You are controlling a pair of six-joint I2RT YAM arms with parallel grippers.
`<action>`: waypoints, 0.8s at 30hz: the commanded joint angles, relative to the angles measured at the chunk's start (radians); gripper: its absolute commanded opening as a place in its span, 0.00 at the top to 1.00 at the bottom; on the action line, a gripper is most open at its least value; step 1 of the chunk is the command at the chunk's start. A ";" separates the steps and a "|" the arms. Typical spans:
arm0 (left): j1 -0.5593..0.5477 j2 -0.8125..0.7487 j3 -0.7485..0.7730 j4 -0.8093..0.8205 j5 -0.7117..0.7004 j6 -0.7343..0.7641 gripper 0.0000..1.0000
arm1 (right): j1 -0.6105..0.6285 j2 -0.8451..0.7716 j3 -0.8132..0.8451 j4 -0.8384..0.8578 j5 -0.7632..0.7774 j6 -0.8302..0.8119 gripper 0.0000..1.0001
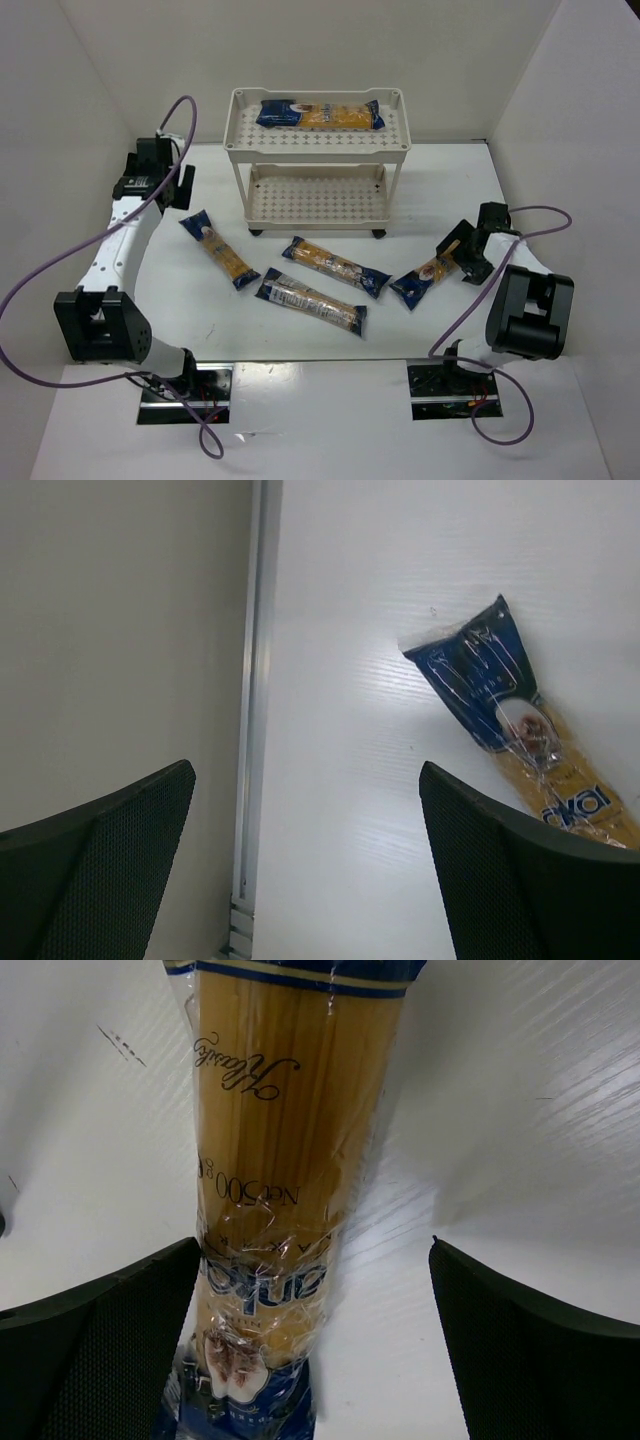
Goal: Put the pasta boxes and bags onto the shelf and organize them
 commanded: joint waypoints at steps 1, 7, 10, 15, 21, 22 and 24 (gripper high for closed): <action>0.019 0.043 0.057 0.015 0.023 -0.047 0.00 | 0.023 0.037 0.004 -0.010 -0.021 0.003 0.00; 0.042 0.077 0.023 0.015 0.014 -0.047 0.00 | 0.045 0.084 -0.006 0.011 -0.030 0.026 0.00; 0.042 0.098 0.014 0.015 0.014 -0.038 0.00 | 0.045 0.113 -0.006 0.022 -0.039 0.026 0.03; 0.042 0.109 0.032 0.024 -0.004 -0.027 0.00 | 0.045 0.149 0.004 0.022 -0.010 0.023 0.90; 0.042 0.118 0.032 0.033 -0.014 -0.018 0.00 | 0.045 0.101 0.065 0.046 -0.001 -0.037 1.00; 0.042 0.118 0.043 0.033 -0.014 -0.018 0.00 | 0.045 0.086 0.086 0.061 0.014 -0.049 1.00; 0.042 0.118 0.043 0.033 -0.014 -0.018 0.00 | 0.045 0.043 0.170 0.081 0.015 -0.087 1.00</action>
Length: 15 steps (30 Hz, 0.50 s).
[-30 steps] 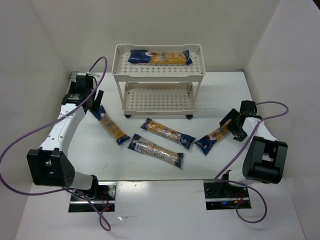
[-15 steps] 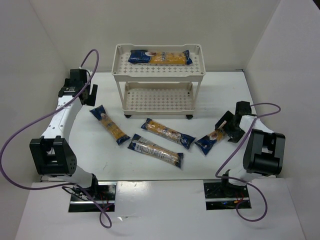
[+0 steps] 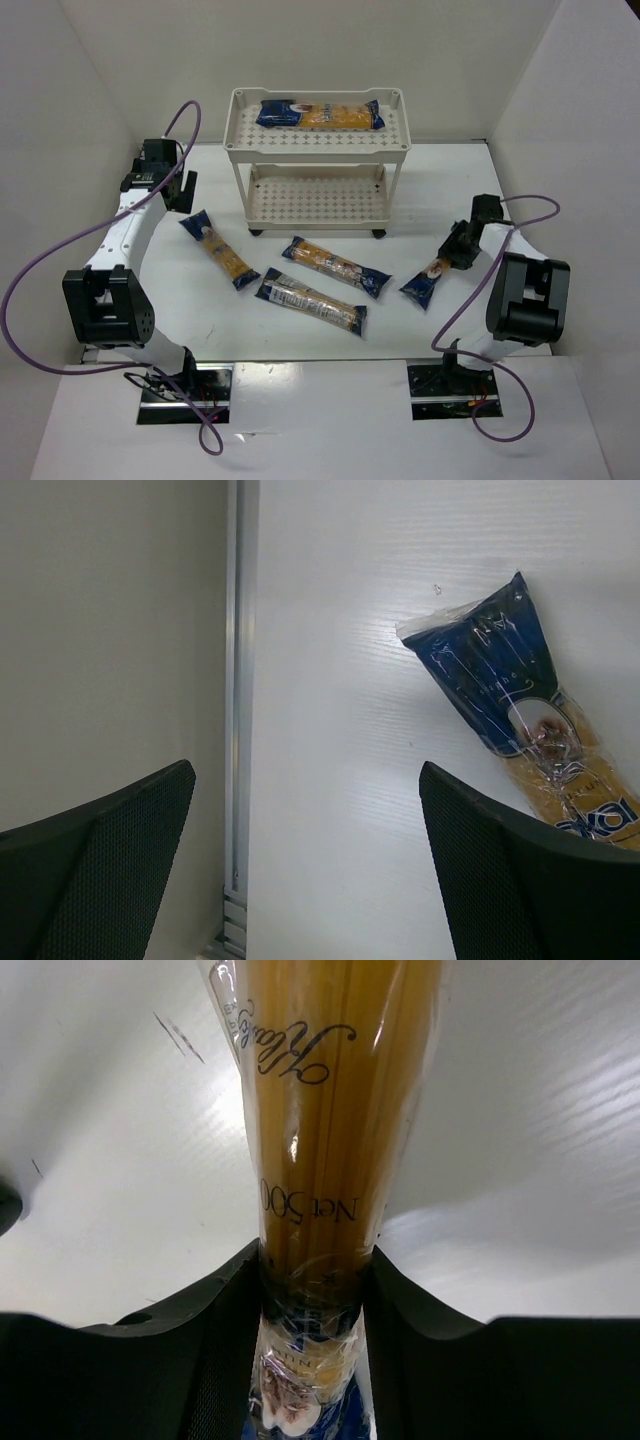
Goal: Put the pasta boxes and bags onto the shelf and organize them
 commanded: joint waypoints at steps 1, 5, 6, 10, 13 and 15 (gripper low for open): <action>0.005 0.002 0.032 0.028 -0.010 -0.001 0.00 | 0.001 -0.062 0.150 0.088 0.072 -0.080 1.00; 0.005 -0.019 0.032 0.028 0.009 -0.001 0.00 | 0.001 -0.111 0.309 0.124 0.047 -0.116 1.00; 0.005 -0.032 0.032 0.028 0.009 -0.001 0.00 | 0.001 -0.120 0.358 0.140 0.047 -0.117 1.00; 0.005 -0.082 -0.007 0.019 0.032 -0.001 0.00 | 0.001 -0.181 0.435 0.183 0.079 -0.185 1.00; 0.005 -0.121 -0.050 0.019 0.042 0.009 0.00 | 0.001 -0.217 0.484 0.223 0.079 -0.196 1.00; 0.005 -0.145 -0.068 0.019 0.052 0.009 0.00 | 0.001 -0.229 0.543 0.235 0.079 -0.196 1.00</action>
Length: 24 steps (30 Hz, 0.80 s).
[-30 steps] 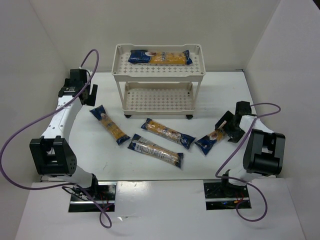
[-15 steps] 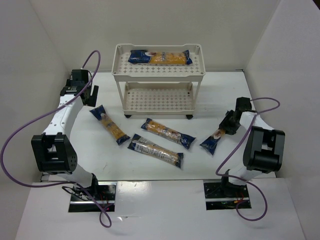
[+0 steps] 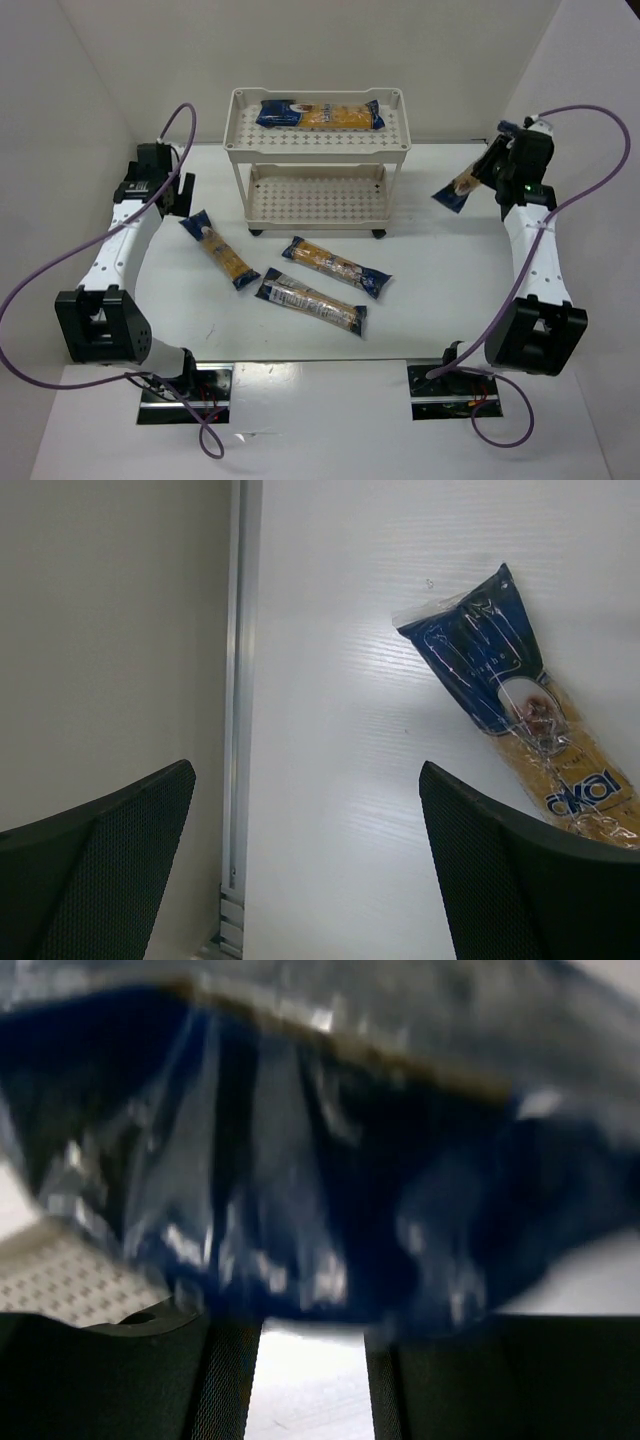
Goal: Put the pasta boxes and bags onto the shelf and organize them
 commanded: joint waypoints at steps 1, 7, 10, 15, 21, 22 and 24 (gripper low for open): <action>0.005 -0.060 -0.035 0.015 0.028 0.007 0.00 | 0.000 -0.067 0.136 0.164 0.011 -0.033 1.00; 0.005 -0.110 -0.053 0.015 0.028 0.007 0.00 | 0.012 -0.032 0.400 0.260 0.001 -0.134 1.00; 0.005 -0.110 -0.063 0.015 0.028 0.007 0.00 | 0.012 0.042 0.608 0.270 -0.076 -0.194 1.00; 0.005 -0.101 -0.040 -0.017 0.049 -0.002 0.00 | 0.012 0.128 0.929 0.270 -0.136 -0.274 1.00; 0.005 -0.043 0.025 -0.033 0.080 -0.040 0.00 | 0.046 0.151 1.053 0.239 -0.288 -0.305 1.00; 0.005 -0.034 0.025 -0.042 0.080 -0.040 0.00 | 0.046 0.151 1.063 0.239 -0.302 -0.305 1.00; 0.005 -0.007 0.040 -0.042 0.092 -0.051 0.00 | 0.046 0.171 1.104 0.221 -0.323 -0.326 1.00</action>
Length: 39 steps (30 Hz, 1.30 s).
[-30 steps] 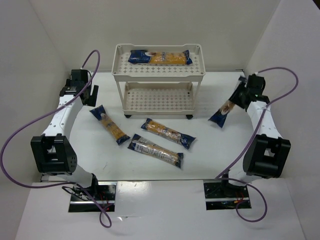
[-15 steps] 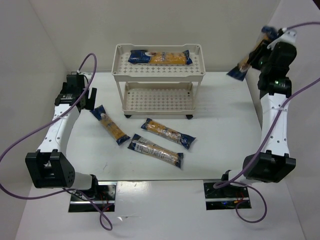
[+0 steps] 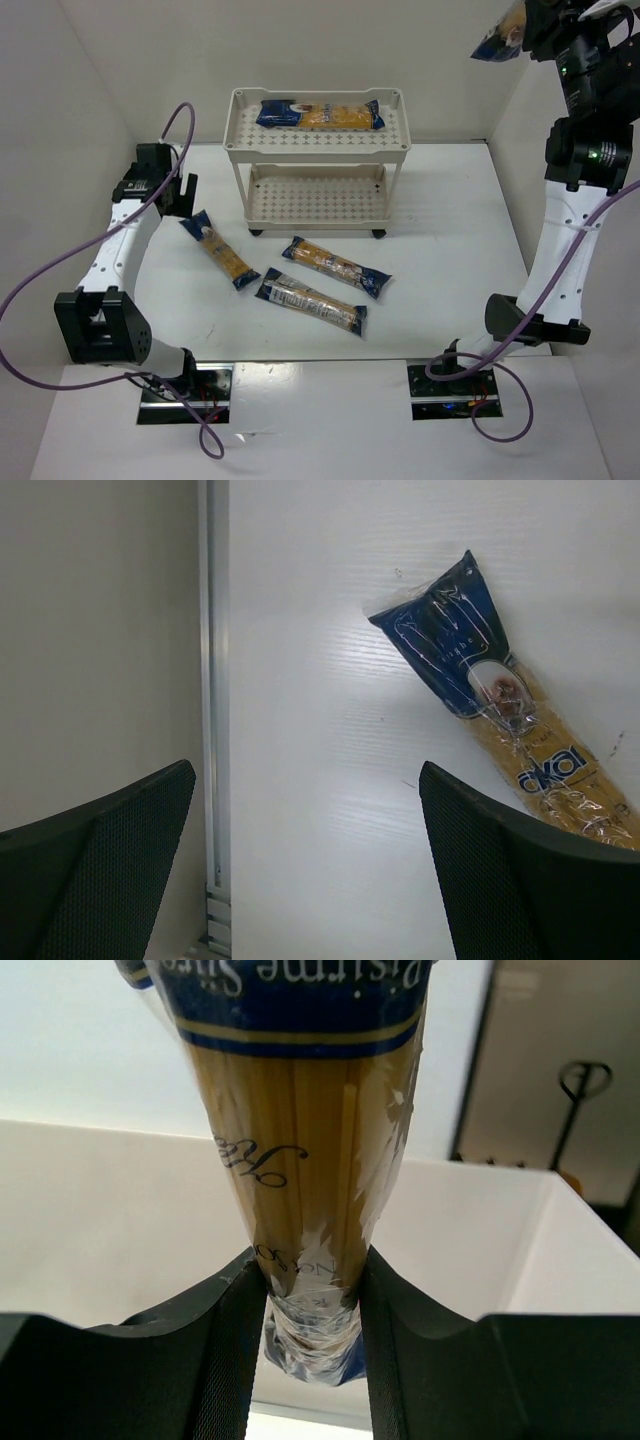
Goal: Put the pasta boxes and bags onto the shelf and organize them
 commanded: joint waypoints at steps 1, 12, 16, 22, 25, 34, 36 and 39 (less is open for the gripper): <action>0.005 0.040 0.077 0.000 0.031 -0.040 0.00 | 0.009 0.009 0.095 0.120 -0.086 -0.039 1.00; 0.005 0.170 0.180 -0.010 0.067 -0.058 0.00 | 0.269 0.095 0.118 0.063 0.066 -0.363 1.00; 0.005 0.170 0.180 -0.010 0.048 -0.049 0.00 | 0.443 0.191 0.219 0.031 0.184 -0.449 1.00; 0.005 0.170 0.171 0.009 0.026 -0.031 0.00 | 0.753 0.270 0.218 0.089 0.482 -0.899 1.00; 0.005 0.170 0.171 0.009 0.026 -0.030 0.00 | 0.851 0.340 0.234 0.115 0.611 -1.025 1.00; 0.005 0.170 0.161 0.018 0.026 -0.012 0.00 | 0.930 0.378 0.161 0.017 0.664 -1.165 1.00; 0.005 0.170 0.161 0.018 0.026 -0.012 0.00 | 0.930 0.378 0.127 0.008 0.676 -1.175 0.95; 0.005 0.170 0.151 0.018 0.038 -0.021 0.00 | 0.930 0.369 0.070 -0.015 0.688 -1.203 0.72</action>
